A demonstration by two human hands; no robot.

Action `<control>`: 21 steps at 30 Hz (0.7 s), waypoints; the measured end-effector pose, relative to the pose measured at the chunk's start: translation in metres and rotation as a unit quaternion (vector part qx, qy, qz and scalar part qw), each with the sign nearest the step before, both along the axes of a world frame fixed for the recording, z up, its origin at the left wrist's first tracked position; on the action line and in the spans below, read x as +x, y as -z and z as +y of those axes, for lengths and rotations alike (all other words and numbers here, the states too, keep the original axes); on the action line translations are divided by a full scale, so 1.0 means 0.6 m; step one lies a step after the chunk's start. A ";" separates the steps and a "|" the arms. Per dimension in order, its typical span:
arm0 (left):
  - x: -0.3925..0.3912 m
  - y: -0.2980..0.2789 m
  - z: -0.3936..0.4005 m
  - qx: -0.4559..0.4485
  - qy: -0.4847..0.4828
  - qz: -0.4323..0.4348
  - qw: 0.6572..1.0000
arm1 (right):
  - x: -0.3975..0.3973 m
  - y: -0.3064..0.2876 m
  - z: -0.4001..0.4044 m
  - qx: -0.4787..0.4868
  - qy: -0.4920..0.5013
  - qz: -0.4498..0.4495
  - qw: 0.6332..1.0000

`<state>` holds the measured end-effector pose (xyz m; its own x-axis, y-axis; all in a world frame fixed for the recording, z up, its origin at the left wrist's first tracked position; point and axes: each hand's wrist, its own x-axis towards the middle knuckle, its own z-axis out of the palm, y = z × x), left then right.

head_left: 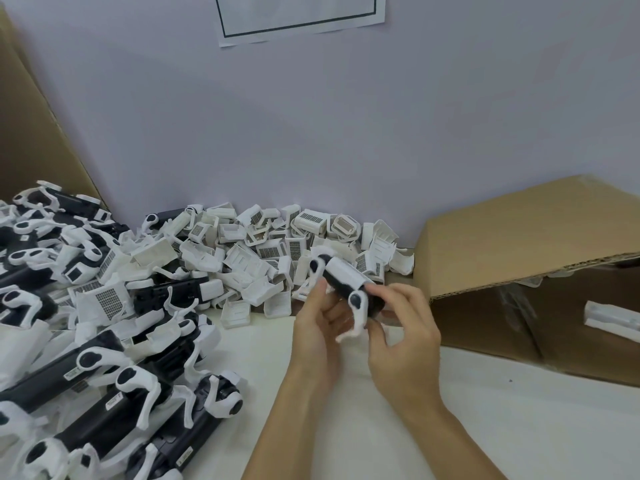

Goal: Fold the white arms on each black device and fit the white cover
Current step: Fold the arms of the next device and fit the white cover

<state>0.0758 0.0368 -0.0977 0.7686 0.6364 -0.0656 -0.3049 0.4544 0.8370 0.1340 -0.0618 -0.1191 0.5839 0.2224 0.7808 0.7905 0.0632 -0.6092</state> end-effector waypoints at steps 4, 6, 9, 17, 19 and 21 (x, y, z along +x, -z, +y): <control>-0.004 -0.003 0.004 0.013 -0.025 0.004 1.000 | -0.007 0.001 0.001 -0.054 -0.011 -0.087 0.995; -0.008 -0.003 0.010 0.017 -0.055 0.005 0.998 | -0.013 0.000 -0.002 -0.068 -0.048 -0.087 0.993; -0.010 -0.005 0.015 -0.010 -0.069 0.002 0.998 | -0.016 -0.004 -0.007 -0.098 -0.089 -0.036 0.990; -0.010 -0.012 0.003 0.017 -0.080 0.000 0.997 | -0.016 -0.007 -0.008 -0.106 -0.107 -0.002 0.989; -0.010 -0.015 0.001 0.029 -0.091 0.015 0.995 | -0.015 -0.007 -0.008 -0.102 -0.107 0.002 0.989; -0.011 -0.016 0.002 0.057 -0.097 0.026 0.993 | -0.014 -0.006 -0.008 -0.098 -0.110 0.012 0.989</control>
<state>0.0692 0.0377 -0.0879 0.6281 0.7778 -0.0206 -0.3326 0.2923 0.8966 0.1255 -0.0667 -0.1154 0.5218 0.4920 0.6969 0.7567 0.1103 -0.6444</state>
